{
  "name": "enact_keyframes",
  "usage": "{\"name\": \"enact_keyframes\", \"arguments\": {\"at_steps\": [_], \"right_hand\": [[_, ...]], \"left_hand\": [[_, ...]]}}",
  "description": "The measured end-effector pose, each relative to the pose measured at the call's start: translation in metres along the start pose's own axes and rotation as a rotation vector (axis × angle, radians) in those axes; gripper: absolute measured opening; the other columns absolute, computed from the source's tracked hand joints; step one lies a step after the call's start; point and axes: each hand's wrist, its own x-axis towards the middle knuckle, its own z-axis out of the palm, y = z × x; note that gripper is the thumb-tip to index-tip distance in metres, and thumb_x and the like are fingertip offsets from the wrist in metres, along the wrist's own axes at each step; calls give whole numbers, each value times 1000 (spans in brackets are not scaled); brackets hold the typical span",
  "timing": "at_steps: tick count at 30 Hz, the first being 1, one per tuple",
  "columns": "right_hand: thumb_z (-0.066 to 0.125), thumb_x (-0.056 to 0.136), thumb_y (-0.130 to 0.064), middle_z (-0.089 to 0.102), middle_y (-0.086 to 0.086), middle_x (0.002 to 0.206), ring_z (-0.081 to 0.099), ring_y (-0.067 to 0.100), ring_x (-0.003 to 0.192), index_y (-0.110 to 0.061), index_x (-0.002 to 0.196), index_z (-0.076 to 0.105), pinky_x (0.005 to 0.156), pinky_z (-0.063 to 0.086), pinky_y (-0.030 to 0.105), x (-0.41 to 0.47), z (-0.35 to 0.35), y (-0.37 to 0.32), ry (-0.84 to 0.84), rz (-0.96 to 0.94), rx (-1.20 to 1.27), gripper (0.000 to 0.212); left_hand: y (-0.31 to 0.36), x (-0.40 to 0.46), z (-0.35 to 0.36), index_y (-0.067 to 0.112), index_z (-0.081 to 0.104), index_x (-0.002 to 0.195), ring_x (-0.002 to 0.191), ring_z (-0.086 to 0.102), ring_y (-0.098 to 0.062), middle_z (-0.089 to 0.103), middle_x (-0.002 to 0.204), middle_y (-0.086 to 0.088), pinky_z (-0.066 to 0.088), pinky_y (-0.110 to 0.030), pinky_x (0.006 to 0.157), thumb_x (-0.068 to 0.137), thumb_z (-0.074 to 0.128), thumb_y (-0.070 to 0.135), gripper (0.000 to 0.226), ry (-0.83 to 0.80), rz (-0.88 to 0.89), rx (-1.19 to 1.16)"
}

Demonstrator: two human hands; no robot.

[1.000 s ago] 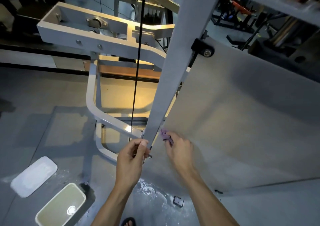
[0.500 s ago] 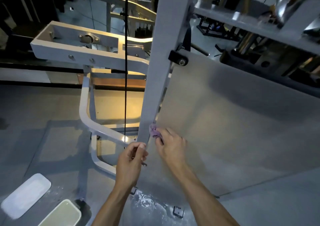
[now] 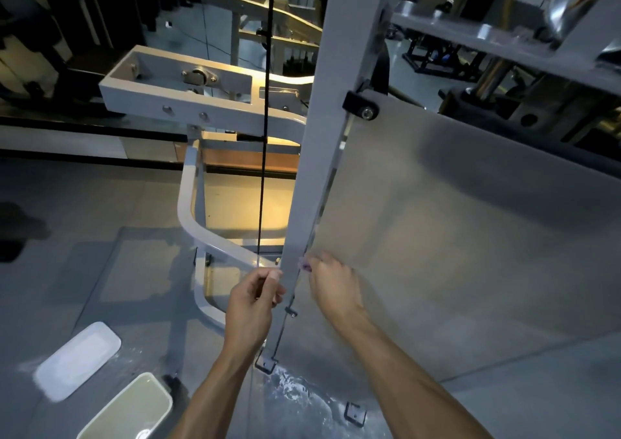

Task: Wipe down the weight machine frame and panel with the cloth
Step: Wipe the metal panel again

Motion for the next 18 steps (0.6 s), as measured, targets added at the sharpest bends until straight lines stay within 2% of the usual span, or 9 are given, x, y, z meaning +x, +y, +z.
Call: {"name": "enact_keyframes", "arguments": {"at_steps": [3, 5, 10, 13, 15, 18], "right_hand": [[46, 90, -22, 65, 0, 89, 68, 27, 61, -26, 104, 75, 51, 52, 33, 8, -33, 5, 430, -73, 124, 32], [42, 82, -26, 63, -2, 77, 62, 23, 48, -24, 93, 76, 40, 45, 27, 5, -43, 7, 577, -116, 86, 36], [55, 73, -22, 64, -7, 76, 66, 23, 52, -28, 88, 68, 39, 44, 27, -18, -33, 23, 566, -22, 66, 20], [50, 74, -30, 69, -8, 82, 68, 18, 62, -27, 88, 69, 44, 46, 26, -34, -70, 40, 746, 68, 69, 24], [51, 77, -34, 69, -8, 82, 65, 16, 64, -26, 87, 69, 45, 43, 26, -43, -98, 51, 881, 128, 24, 22], [54, 80, -33, 65, -8, 78, 60, 11, 67, -27, 85, 62, 51, 39, 25, -53, -103, 64, 914, 96, 24, 11]], "left_hand": [[1, 1, 0, 14, 71, 90, 70, 61, -12, 66, 75, -2, 53, -37, 72, 103, 59, 22, 19, -13, 8, 1], [2, 2, 4, 12, 70, 89, 69, 59, -10, 64, 74, -2, 51, -36, 71, 104, 59, 21, 21, -30, 20, 7], [8, 6, 25, 15, 72, 95, 71, 63, -9, 70, 77, 0, 54, -36, 73, 103, 59, 20, 16, -93, 38, 23], [16, 8, 42, 19, 72, 98, 76, 66, -17, 71, 81, -1, 55, -36, 76, 102, 59, 22, 14, -168, 67, 34], [22, 9, 55, 22, 72, 100, 76, 67, -16, 72, 81, 0, 56, -34, 76, 103, 59, 23, 13, -218, 101, 48], [32, 9, 81, 19, 71, 103, 72, 67, -10, 72, 82, -6, 55, -24, 71, 103, 57, 14, 14, -282, 148, 14]]}}
